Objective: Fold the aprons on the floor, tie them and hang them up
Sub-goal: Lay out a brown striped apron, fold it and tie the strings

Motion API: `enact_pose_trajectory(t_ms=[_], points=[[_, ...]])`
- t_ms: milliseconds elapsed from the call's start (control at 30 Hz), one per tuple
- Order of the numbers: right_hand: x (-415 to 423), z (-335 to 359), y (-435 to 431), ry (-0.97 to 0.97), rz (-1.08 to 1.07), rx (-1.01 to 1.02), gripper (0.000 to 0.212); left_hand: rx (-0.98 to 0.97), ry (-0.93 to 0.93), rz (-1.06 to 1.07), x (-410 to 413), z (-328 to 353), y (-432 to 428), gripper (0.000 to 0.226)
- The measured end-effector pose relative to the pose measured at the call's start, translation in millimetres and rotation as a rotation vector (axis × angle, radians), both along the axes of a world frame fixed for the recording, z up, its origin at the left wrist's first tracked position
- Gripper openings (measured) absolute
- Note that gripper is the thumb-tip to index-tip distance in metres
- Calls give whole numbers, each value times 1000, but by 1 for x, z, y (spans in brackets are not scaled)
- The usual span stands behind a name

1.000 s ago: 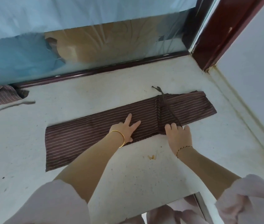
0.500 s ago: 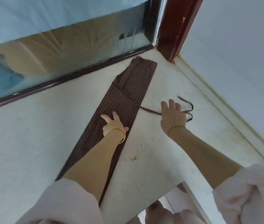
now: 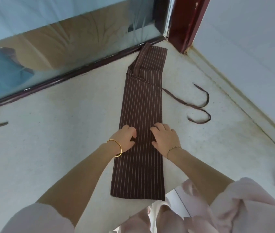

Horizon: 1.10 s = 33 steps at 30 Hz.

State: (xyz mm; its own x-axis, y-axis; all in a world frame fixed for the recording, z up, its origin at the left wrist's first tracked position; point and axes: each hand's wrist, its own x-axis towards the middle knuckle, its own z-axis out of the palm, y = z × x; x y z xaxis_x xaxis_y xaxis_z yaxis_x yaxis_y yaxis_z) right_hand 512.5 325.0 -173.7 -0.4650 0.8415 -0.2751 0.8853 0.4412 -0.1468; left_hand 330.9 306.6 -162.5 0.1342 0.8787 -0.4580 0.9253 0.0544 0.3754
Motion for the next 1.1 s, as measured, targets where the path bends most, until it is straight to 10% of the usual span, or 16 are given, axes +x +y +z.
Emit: enact_pose_trajectory(t_ms=[267, 500, 633, 767, 1100], points=[[35, 6, -10, 22, -37, -3, 48, -43, -46, -360, 58, 4, -69, 37], [58, 2, -33, -108, 242, 3, 73, 235, 353, -585, 93, -19, -127, 88], [64, 6, -40, -106, 228, -42, 74, 340, 385, -522, 108, -24, -142, 59], [72, 8, -42, -111, 228, -83, 76, 343, 24, -396, 104, -12, -147, 27], [99, 18, -42, 100, 207, -293, 54, -793, -672, 83, 87, 86, -90, 19]])
